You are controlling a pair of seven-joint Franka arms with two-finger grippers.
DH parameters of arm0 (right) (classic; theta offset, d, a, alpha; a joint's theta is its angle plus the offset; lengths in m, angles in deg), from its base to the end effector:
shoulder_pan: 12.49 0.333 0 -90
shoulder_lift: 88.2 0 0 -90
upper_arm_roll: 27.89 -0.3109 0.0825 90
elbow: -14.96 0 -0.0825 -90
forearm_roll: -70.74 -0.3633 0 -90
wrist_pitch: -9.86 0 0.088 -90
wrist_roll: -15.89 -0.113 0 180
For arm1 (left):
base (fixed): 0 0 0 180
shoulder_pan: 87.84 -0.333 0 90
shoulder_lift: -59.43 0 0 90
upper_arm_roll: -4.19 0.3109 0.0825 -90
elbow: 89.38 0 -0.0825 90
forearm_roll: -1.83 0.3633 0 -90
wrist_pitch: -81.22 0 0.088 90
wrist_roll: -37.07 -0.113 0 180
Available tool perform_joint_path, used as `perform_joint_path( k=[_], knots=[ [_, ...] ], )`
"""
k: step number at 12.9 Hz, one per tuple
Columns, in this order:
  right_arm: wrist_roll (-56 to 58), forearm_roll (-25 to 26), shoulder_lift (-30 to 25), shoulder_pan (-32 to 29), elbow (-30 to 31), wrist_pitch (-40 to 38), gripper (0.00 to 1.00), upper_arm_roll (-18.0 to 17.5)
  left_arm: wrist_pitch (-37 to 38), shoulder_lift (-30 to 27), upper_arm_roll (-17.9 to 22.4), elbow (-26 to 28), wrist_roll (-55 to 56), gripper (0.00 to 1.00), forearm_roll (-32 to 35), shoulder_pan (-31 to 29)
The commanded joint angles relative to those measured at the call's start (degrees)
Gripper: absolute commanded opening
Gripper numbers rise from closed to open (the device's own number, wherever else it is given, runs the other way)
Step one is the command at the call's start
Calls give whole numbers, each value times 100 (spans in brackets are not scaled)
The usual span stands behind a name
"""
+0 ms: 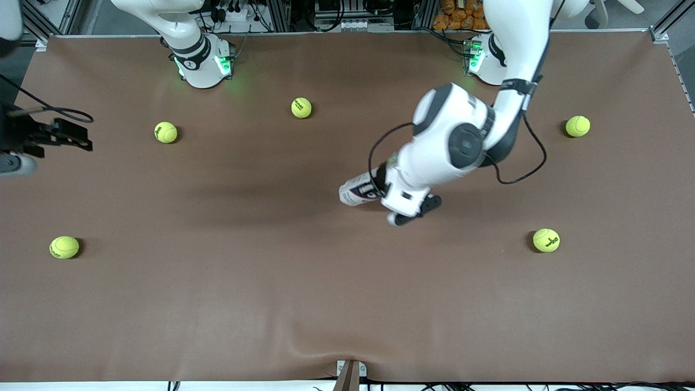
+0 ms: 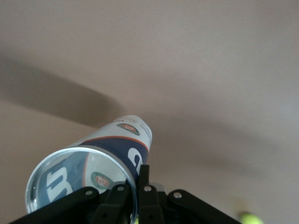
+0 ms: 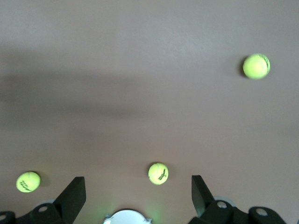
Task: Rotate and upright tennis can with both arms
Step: 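Rotate the can upright with the left gripper while the right gripper withdraws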
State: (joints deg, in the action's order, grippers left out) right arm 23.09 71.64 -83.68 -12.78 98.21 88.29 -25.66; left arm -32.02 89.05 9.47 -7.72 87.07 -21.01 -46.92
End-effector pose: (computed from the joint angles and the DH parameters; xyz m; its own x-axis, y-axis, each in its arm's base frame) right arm 0.5345 -0.0246 0.6073 0.9834 0.0786 -0.1633 0.0794 -0.9968 -0.0017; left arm 0.5361 -0.4315 0.4026 0.9086 0.3448 -0.2358 0.3949 -0.8929 0.2163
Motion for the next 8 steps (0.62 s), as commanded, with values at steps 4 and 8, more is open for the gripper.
perform_joint_path(
  k=[4,8],
  knots=[
    [-762,-160,-707,-340,182,-451,100,-74,136,404,104,-274,325,0,1755,997],
    [-1107,-557,-707,-402,77,-452,100,31,127,711,69,-273,335,19,2028,1190]
  ],
)
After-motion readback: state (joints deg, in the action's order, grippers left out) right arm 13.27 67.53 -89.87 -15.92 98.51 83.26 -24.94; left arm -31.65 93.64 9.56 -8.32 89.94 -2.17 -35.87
